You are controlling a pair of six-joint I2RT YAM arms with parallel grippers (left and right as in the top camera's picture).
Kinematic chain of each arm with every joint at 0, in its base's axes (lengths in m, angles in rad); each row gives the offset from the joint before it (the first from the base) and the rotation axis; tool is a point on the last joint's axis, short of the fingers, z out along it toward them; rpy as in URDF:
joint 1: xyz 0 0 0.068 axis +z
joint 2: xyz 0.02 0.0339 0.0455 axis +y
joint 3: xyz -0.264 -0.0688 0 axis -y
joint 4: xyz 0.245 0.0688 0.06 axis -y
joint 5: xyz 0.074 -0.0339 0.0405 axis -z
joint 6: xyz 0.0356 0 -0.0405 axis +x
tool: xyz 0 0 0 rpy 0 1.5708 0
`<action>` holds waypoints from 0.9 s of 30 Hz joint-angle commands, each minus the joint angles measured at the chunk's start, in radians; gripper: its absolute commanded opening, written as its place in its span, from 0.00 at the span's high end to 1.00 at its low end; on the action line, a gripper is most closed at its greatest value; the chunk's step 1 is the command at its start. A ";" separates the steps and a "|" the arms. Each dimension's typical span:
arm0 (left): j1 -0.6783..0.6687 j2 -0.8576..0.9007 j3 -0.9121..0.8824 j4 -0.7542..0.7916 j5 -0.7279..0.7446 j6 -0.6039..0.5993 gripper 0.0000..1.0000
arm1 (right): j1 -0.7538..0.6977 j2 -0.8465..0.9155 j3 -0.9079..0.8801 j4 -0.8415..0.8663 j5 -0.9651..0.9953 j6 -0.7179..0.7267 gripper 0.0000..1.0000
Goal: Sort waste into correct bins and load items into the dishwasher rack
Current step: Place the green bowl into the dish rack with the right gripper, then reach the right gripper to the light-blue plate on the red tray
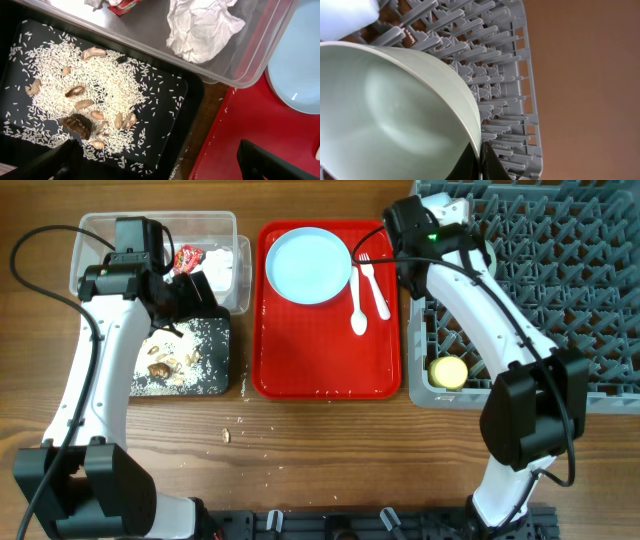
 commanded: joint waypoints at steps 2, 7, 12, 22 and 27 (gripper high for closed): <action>0.003 -0.008 0.011 0.000 -0.006 0.002 0.00 | 0.014 0.022 -0.006 -0.028 0.002 -0.021 0.96; 0.003 -0.008 0.011 0.000 -0.006 0.002 0.00 | 0.014 0.022 -0.006 -0.047 0.338 -0.064 0.96; 0.003 -0.008 0.011 0.000 -0.006 0.002 0.00 | 0.014 0.022 -0.016 0.044 0.276 -0.129 0.96; 0.003 -0.008 0.011 0.000 -0.006 0.002 0.00 | 0.014 0.055 -0.043 0.055 0.179 -0.163 0.96; 0.003 -0.008 0.011 0.000 -0.006 0.002 0.00 | 0.018 0.055 -0.046 0.057 0.084 -0.163 0.96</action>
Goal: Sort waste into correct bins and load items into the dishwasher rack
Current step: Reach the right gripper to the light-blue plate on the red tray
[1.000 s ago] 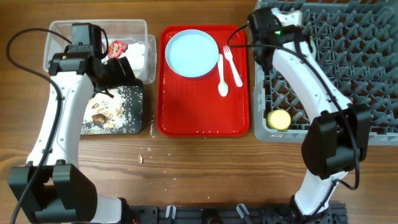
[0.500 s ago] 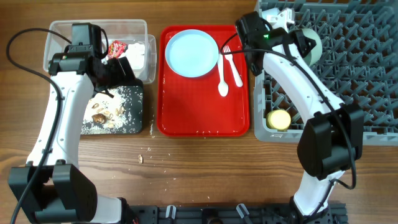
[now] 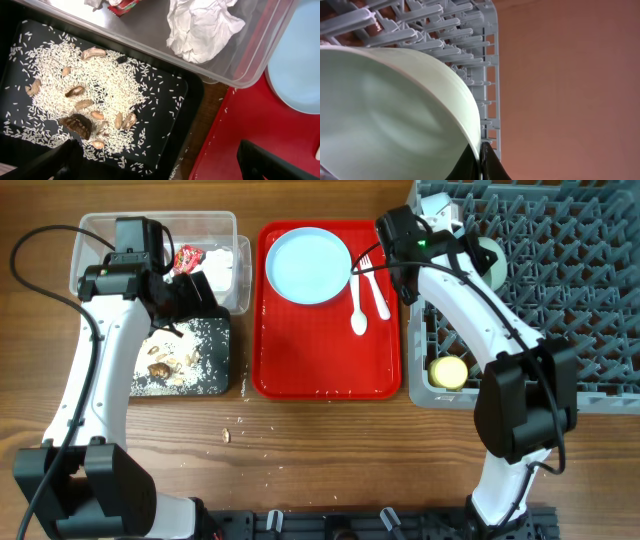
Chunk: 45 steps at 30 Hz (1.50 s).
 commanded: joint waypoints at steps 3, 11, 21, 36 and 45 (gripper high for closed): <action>0.003 -0.008 0.011 0.000 -0.006 0.002 0.00 | 0.023 0.014 -0.008 0.001 -0.188 -0.006 0.96; 0.003 -0.008 0.011 0.000 -0.006 0.002 0.00 | 0.063 0.014 -0.008 -0.079 -0.463 -0.047 0.96; 0.003 -0.008 0.011 0.000 -0.006 0.002 0.00 | 0.063 0.014 -0.008 -0.061 -0.978 -0.005 0.96; 0.003 -0.008 0.011 0.000 -0.006 0.002 0.00 | 0.062 -0.024 0.064 -0.040 -1.014 0.118 0.48; 0.003 -0.008 0.011 0.000 -0.006 0.002 0.00 | 0.063 -0.106 0.083 0.111 -1.560 0.127 0.00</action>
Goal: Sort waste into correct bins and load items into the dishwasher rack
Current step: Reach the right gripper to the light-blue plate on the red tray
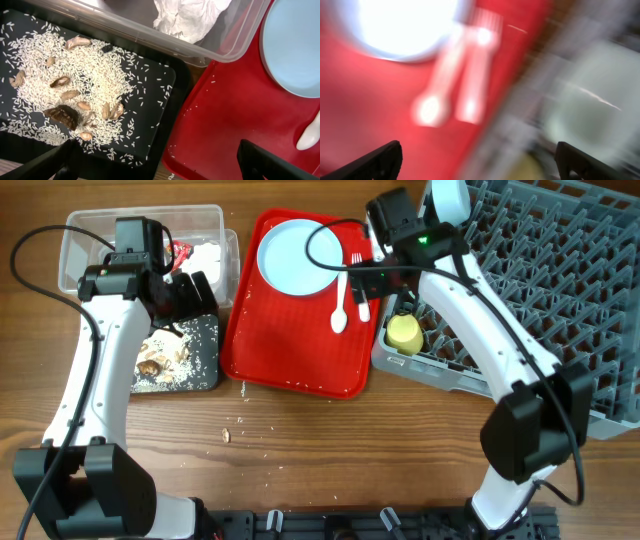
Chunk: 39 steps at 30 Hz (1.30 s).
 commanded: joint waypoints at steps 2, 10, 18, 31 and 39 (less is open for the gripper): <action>0.003 -0.008 0.011 0.000 -0.006 0.002 0.00 | 0.000 0.018 -0.035 0.103 -0.334 0.137 0.03; 0.003 -0.008 0.011 0.000 -0.006 0.002 0.00 | 0.000 0.096 -0.150 0.043 -0.266 0.338 0.23; 0.003 -0.008 0.011 0.000 -0.006 0.002 0.00 | -0.005 0.095 -0.160 -0.115 -0.137 0.365 0.23; 0.003 -0.008 0.011 0.000 -0.006 0.002 0.00 | -0.005 0.095 -0.160 -0.225 0.037 0.357 0.21; 0.003 -0.008 0.011 0.000 -0.006 0.002 0.00 | 0.019 0.096 -0.159 0.017 -0.177 0.195 0.27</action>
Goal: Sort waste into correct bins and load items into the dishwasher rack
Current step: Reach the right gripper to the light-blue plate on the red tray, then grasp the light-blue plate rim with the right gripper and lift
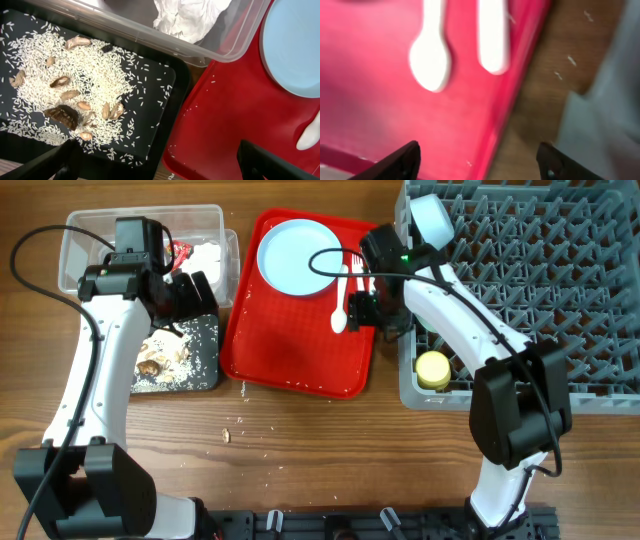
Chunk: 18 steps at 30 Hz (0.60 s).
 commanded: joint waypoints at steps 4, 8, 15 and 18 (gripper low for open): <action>0.003 -0.008 0.011 0.000 -0.006 0.002 0.00 | 0.053 0.010 -0.010 0.030 -0.063 -0.072 0.28; 0.003 -0.008 0.011 0.000 -0.006 0.002 0.00 | 0.085 0.010 -0.065 0.059 -0.063 -0.072 0.28; 0.003 -0.008 0.011 0.000 -0.006 0.002 0.00 | 0.089 0.011 -0.102 0.073 -0.075 -0.137 0.30; 0.003 -0.008 0.011 0.000 -0.006 0.002 0.00 | 0.089 0.041 -0.102 0.073 -0.082 -0.160 0.30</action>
